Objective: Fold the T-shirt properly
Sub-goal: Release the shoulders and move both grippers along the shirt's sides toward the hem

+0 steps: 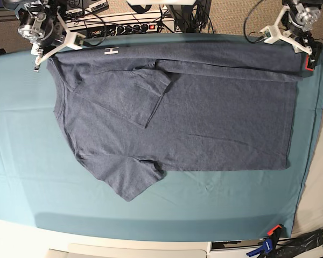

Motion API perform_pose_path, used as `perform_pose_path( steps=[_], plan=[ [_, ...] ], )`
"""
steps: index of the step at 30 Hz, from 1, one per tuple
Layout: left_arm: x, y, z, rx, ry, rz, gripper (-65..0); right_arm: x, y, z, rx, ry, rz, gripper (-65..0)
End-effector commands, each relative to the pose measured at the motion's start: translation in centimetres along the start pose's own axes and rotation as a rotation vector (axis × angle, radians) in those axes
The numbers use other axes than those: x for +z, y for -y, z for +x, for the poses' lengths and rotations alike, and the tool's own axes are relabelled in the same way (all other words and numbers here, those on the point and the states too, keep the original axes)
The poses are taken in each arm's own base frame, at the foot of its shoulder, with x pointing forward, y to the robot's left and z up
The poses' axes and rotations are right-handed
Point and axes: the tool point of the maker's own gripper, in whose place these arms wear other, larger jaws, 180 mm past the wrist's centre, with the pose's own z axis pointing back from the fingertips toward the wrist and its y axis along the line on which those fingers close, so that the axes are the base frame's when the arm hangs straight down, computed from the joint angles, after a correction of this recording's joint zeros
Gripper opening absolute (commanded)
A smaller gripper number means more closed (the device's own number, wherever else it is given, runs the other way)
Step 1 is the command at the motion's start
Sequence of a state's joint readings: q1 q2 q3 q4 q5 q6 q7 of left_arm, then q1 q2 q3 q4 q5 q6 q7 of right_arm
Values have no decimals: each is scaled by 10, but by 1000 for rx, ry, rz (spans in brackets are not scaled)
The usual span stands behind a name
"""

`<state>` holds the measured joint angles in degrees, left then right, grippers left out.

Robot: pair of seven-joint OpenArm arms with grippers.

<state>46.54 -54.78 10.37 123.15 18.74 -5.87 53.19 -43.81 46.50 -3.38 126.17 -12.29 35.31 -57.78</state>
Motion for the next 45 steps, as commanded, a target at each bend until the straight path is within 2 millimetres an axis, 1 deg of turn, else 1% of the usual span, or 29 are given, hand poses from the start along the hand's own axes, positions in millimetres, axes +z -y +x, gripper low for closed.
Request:
perform_pose_path(
  steps=[1, 4, 6, 7, 9, 12, 15, 16, 18, 20, 23, 29, 31, 33, 35, 37, 39, 41, 43, 45],
  plan=[
    [8, -13, 5, -5, 15, 45, -343, 9, 18, 1, 9, -4, -69, -473],
    [24, -27, 25, 15, 82, 81, -343, 30, 50, 11, -27, 21, -237, -473],
    [36, -43, 39, 34, 141, 124, -343, 43, 76, 13, -49, 23, -378, -473],
    [41, -53, 45, 44, 172, 153, -343, 49, 89, 12, -67, 23, -450, -474],
    [42, -76, 51, 77, 218, 204, -343, 60, 115, 11, -118, 25, -579, -474],
    [49, -120, 64, 170, 317, 280, -343, 77, 149, 13, -228, 60, -738, -474],
    [61, -159, 78, 278, 437, 322, -343, 89, 172, 22, -350, 135, -830, -474],
    [66, -168, 84, 302, 483, 327, -343, 93, 179, 26, -399, 170, -854, -474],
    [76, -183, 96, 335, 565, 329, -343, 100, 190, 35, -501, 244, -891, -474],
    [83, -191, 107, 351, 636, 316, -343, 106, 200, 44, -598, 314, -911, -474],
    [74, -201, 108, 404, 665, 272, -343, 112, 210, 57, -718, 414, -917, -474],
    [39, -221, 90, 540, 638, 204, -343, 123, 225, 79, -854, 574, -911, -474],
    [28, -225, 86, 588, 635, 179, -343, 102, 230, 81, -891, 569, -863, -474],
    [21, -228, 86, 648, 645, 161, -343, 74, 235, 81, -917, 550, -812, -474],
    [17, -227, 88, 682, 657, 150, -343, 47, 239, 79, -941, 520, -764, -474],
    [17, -222, 94, 686, 673, 130, -343, 25, 244, 77, -972, 503, -720, -474],
    [16, -220, 97, 697, 684, 122, -343, 12, 251, 78, -1012, 516, -680, -474],
    [16, -219, 98, 701, 686, 118, -343, 5, 258, 82, -1056, 548, -640, -474],
    [16, -219, 98, 699, 684, 120, -343, 4, 265, 85, -1085, 579, -619, -474],
    [16, -219, 97, 698, 681, 120, -343, 6, 271, 87, -1100, 603, -615, -474]
  ],
)
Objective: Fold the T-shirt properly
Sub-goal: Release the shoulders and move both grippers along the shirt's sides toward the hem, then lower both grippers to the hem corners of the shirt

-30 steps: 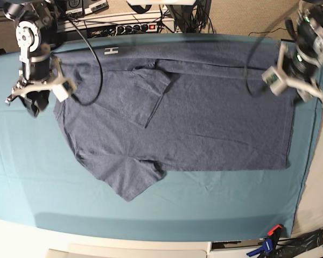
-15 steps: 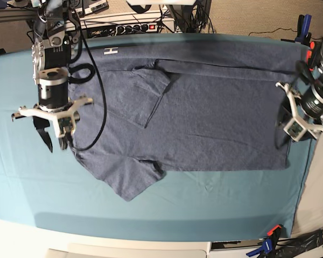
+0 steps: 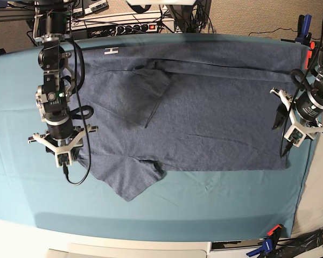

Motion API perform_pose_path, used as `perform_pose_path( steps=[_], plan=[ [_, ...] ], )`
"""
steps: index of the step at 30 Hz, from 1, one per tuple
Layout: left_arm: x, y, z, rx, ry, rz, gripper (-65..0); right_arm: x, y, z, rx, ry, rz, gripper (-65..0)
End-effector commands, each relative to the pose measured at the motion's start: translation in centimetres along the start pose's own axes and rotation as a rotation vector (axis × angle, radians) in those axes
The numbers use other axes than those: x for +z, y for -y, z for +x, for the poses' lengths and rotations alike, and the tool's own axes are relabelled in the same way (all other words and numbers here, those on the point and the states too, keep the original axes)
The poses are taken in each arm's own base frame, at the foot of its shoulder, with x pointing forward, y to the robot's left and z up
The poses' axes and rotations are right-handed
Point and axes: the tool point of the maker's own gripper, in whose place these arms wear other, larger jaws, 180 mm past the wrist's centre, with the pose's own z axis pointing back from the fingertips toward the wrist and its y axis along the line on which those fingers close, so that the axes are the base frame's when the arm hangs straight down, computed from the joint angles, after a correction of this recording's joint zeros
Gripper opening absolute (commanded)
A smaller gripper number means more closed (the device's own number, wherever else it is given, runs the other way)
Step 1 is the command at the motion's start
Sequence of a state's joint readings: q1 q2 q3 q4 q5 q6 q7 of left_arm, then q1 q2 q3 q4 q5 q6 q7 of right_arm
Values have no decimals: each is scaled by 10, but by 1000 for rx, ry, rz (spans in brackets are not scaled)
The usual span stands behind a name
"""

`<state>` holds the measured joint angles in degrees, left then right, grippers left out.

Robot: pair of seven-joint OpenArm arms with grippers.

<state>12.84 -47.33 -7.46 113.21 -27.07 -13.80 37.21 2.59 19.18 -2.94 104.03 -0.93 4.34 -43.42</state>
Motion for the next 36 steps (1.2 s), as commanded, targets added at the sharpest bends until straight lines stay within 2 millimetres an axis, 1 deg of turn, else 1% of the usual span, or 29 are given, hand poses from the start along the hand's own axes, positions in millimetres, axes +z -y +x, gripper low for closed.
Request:
perform_pose_path(
  steps=[1, 4, 11, 15, 17, 19, 22, 24, 26, 28, 31, 34, 36],
  plan=[
    [4, -11, 11, -25, 31, 28, -343, 0, 13, 23, 0, 74, -29, -474],
    [4, -11, 11, -27, 30, 30, -343, 0, 13, 28, -14, 86, -24, -474],
    [3, -10, 12, -21, 37, 30, -343, 0, 12, 28, -18, 86, -22, -474],
    [-2, -8, 26, 19, 86, 36, -343, 0, 17, 30, -28, 96, -34, -474],
    [-6, -8, 34, 52, 118, 41, -343, -1, 22, 30, -34, 97, -48, -474],
    [-13, -9, 40, 92, 144, 47, -343, -6, 32, 27, -47, 83, -68, -474],
    [-26, -11, 43, 164, 164, 53, -344, -25, 46, 13, -71, 25, -88, -474],
    [-37, -12, 43, 224, 171, 51, -344, -41, 51, 3, -90, -21, -79, -474],
    [-49, -14, 43, 294, 178, 42, -345, -58, 48, -3, -124, -59, -36, -474],
    [-62, -15, 44, 366, 181, 18, -345, -74, 42, -4, -170, -84, 26, -474],
    [-80, -13, 46, 456, 178, -34, -345, -94, 31, 2, -256, -111, 109, -474],
    [-93, -13, 52, 528, 184, -87, -345, -111, 16, 20, -355, -105, 203, -474],
    [-100, -17, 56, 567, 187, -98, -345, -119, 6, 35, -433, -94, 267, -474]
  ],
)
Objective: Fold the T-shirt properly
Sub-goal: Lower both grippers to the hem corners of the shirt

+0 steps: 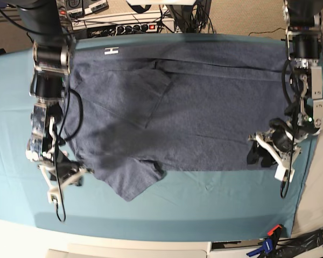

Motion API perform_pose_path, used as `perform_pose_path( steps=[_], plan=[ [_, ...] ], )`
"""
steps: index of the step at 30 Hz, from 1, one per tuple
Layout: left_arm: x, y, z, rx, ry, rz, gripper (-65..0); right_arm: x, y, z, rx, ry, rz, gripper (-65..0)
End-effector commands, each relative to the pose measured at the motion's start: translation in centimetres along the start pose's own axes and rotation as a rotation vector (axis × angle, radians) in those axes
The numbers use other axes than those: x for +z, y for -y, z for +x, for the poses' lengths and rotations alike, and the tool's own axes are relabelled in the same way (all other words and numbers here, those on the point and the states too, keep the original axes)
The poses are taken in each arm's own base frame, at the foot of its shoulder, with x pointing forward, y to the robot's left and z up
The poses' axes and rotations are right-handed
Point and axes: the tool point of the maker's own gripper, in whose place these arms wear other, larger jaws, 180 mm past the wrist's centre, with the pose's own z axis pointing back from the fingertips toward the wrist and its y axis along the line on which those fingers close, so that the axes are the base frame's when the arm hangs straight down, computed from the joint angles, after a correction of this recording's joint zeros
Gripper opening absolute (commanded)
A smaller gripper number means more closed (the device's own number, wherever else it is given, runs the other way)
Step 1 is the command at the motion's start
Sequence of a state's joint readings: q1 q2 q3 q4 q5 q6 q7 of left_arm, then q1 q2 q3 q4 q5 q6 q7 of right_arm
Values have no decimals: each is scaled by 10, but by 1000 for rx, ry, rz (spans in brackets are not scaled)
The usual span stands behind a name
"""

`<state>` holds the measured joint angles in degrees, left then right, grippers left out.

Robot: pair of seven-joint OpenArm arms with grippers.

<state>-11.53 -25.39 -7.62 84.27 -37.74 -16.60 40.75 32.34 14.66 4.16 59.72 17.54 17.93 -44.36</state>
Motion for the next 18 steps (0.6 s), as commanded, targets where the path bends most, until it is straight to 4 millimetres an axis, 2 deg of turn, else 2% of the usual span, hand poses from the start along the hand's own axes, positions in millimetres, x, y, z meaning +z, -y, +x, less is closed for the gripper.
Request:
perform_pose_path(
  steps=[1, 6, 9, 15, 18],
  plan=[
    [2, -3, 27, 4, 62, -7, -345, 3, -4, 39, -38, 90, 31, -474],
    [-8, -10, 37, 71, 47, -38, -345, 0, -27, 74, -315, 172, 248, -474],
    [-10, -18, 42, 144, 50, -72, -345, 4, -28, 88, -447, 206, 354, -474],
    [-10, -41, 44, 346, 73, -143, -345, 12, -22, 97, -556, 216, 479, -474],
    [-9, -46, 37, 405, 64, -166, -345, 15, -13, 95, -580, 214, 488, -474]
  ],
)
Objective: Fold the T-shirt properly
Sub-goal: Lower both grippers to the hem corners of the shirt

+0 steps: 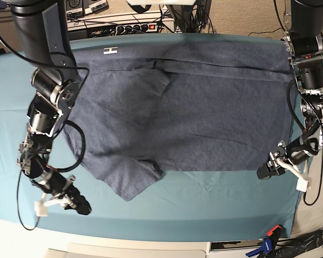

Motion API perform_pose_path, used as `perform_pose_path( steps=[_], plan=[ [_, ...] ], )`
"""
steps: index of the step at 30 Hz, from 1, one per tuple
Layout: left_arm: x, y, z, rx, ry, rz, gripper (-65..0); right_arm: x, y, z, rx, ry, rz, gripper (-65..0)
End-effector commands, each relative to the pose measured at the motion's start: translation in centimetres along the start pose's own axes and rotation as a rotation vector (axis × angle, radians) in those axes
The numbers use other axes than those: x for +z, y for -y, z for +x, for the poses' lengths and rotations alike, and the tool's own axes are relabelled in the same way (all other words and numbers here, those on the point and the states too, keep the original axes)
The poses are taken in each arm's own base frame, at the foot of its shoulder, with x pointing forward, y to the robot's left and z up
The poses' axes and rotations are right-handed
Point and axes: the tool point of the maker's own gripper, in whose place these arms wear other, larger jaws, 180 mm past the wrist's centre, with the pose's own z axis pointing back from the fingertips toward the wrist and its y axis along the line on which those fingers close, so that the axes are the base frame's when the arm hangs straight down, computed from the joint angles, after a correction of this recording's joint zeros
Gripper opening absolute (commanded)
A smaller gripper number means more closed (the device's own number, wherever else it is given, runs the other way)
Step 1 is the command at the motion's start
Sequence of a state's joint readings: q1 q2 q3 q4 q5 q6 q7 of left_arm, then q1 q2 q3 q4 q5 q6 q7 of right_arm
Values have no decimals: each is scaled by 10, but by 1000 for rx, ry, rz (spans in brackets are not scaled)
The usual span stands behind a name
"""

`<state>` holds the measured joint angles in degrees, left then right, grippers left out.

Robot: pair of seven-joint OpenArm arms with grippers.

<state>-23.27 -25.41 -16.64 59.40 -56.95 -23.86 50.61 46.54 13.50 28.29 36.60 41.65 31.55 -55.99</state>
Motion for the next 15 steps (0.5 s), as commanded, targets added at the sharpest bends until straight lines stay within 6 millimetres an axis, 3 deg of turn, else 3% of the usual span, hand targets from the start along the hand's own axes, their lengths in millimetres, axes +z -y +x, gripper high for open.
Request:
perform_pose_path(
  steps=[1, 8, 15],
  plan=[
    [7, 6, 25, -12, 56, -29, -345, 6, -16, 32, 26, 70, 42, -474],
    [11, -5, 18, 15, 29, -26, -345, 19, -5, 40, 58, 65, 20, -474],
    [47, -35, 43, -54, 40, 68, -345, 31, 8, 39, 82, 51, -6, -474]
  ],
)
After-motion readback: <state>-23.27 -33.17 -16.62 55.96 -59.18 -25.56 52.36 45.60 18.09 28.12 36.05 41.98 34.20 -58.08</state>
